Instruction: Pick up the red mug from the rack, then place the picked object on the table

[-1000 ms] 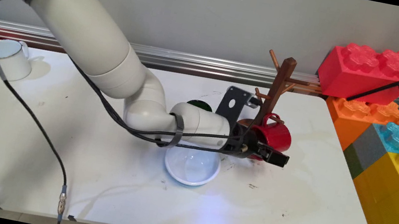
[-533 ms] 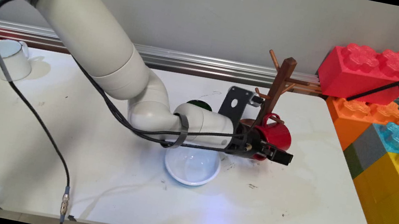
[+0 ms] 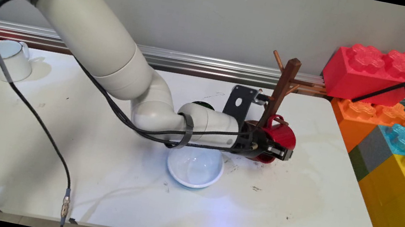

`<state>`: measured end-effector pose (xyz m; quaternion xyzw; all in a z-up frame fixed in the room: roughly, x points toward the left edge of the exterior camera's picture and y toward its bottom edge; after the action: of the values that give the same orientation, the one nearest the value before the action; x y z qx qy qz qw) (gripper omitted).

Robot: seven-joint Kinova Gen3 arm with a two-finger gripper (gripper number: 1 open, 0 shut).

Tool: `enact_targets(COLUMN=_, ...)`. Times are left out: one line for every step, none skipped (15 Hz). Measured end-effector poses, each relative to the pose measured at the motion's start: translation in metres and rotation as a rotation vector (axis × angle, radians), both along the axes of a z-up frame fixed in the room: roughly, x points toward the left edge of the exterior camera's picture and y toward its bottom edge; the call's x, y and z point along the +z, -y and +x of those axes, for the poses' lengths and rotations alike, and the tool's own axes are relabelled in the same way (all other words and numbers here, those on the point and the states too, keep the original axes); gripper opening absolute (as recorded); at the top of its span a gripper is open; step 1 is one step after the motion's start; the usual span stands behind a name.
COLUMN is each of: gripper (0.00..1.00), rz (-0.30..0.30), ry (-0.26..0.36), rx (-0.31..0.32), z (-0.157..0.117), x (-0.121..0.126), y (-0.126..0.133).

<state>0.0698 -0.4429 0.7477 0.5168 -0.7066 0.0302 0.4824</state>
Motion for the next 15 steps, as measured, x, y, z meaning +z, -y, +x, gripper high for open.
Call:
enact_targets(gripper=0.00, rz=0.000, ry=0.002, rx=0.004, z=0.000, x=0.000, y=0.001)
enact_targets(gripper=0.00, rz=0.000, ry=0.004, rx=0.009, z=0.001, x=0.000, y=0.001)
enact_targets(gripper=0.00, rz=0.001, ry=0.006, rx=0.012, z=0.001, x=0.001, y=0.001)
enact_targets(gripper=0.00, rz=0.001, ry=0.008, rx=0.016, z=0.002, x=0.001, y=0.001)
enact_targets(gripper=0.00, rz=0.002, ry=0.010, rx=0.017, z=0.002, x=0.001, y=0.001)
enact_targets(gripper=0.00, rz=0.002, ry=0.011, rx=0.018, z=0.002, x=0.002, y=0.002)
enact_targets(gripper=0.00, rz=0.004, ry=0.013, rx=0.018, z=0.003, x=0.002, y=0.001)
enact_targets(gripper=0.00, rz=0.005, ry=0.014, rx=0.021, z=0.004, x=0.002, y=0.001)
enact_targets(gripper=0.00, rz=0.006, ry=0.015, rx=0.022, z=0.005, x=0.003, y=0.000)
enact_targets(gripper=0.00, rz=0.006, ry=0.015, rx=0.020, z=0.005, x=0.004, y=0.000)
enact_targets(gripper=0.00, rz=0.007, ry=0.014, rx=0.019, z=0.005, x=0.005, y=-0.001)
enact_targets(gripper=0.00, rz=0.007, ry=0.013, rx=0.018, z=0.005, x=0.006, y=-0.001)
enact_targets(gripper=0.00, rz=0.006, ry=0.010, rx=0.016, z=0.005, x=0.008, y=-0.002)
enact_targets(gripper=0.00, rz=0.006, ry=0.006, rx=0.013, z=0.005, x=0.010, y=-0.002)
enact_targets(gripper=0.00, rz=0.007, ry=0.002, rx=0.010, z=0.005, x=0.012, y=-0.003)
